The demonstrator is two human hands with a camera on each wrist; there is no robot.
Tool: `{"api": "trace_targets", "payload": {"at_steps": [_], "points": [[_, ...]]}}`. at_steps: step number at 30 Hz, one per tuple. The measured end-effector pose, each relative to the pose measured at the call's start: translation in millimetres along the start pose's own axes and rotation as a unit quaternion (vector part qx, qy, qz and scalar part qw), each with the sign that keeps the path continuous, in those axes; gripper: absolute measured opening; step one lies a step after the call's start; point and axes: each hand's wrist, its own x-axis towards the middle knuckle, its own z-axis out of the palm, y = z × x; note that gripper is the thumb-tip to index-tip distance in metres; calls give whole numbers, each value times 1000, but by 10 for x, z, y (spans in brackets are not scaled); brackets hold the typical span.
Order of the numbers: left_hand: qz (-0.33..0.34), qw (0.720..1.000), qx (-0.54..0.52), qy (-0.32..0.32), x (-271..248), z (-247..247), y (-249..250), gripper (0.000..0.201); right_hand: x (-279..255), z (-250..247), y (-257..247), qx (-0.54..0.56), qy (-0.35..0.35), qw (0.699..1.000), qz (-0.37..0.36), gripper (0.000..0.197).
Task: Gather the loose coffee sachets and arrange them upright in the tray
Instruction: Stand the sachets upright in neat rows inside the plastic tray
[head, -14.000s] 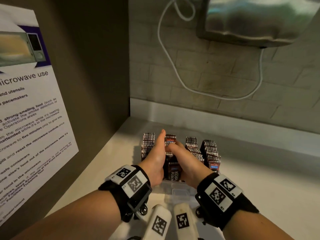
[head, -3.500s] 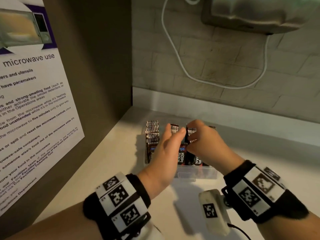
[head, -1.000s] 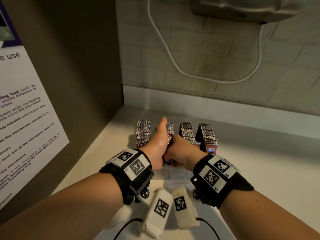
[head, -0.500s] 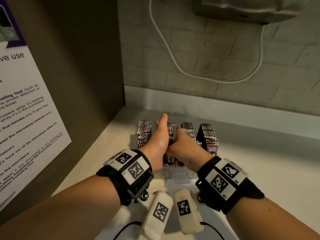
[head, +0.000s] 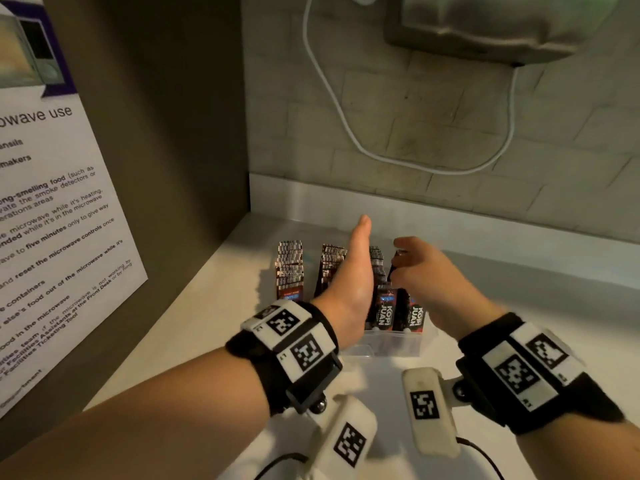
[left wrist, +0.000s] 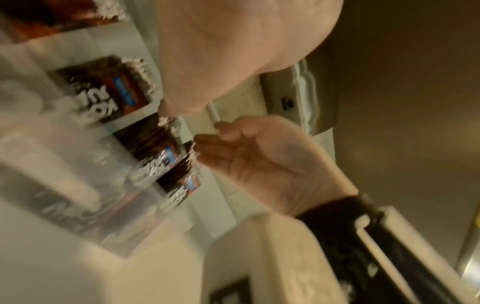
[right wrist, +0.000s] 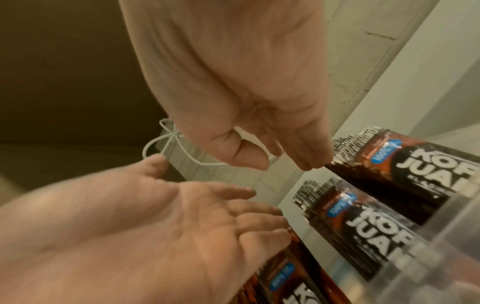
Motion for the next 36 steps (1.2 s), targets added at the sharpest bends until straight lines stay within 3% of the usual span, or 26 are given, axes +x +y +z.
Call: {"api": "trace_targets", "payload": {"at_steps": [2,6,8,13,18,21,24,28,33,36], "points": [[-11,999,-25,20,40,53,-74,67,22,60,30,-25,-9,1000,1,66],[-21,999,-20,35,105,115,-172,112,79,142,85,-61,-17,998,12,72],[-30,999,-22,38,171,125,-217,119,99,162,112,-88,-12,996,12,70],[-53,998,-30,35,225,90,-204,77,143,169,157,-148,10,989,-1,73],[-73,994,-53,54,319,65,-267,79,123,171,150,-201,-4,979,-16,63],[-80,994,-57,46,361,55,-275,76,90,186,164,-225,-23,973,-49,67],[-85,993,-63,43,385,37,-274,93,63,201,196,-226,-45,972,-57,74],[-98,991,-79,40,464,30,-308,123,103,252,259,-162,-51,985,-8,71],[-111,991,-59,33,519,24,-305,119,141,288,349,-67,-65,994,55,49],[-113,992,-43,35,503,27,-278,98,167,281,365,-43,-68,994,71,36]]}}
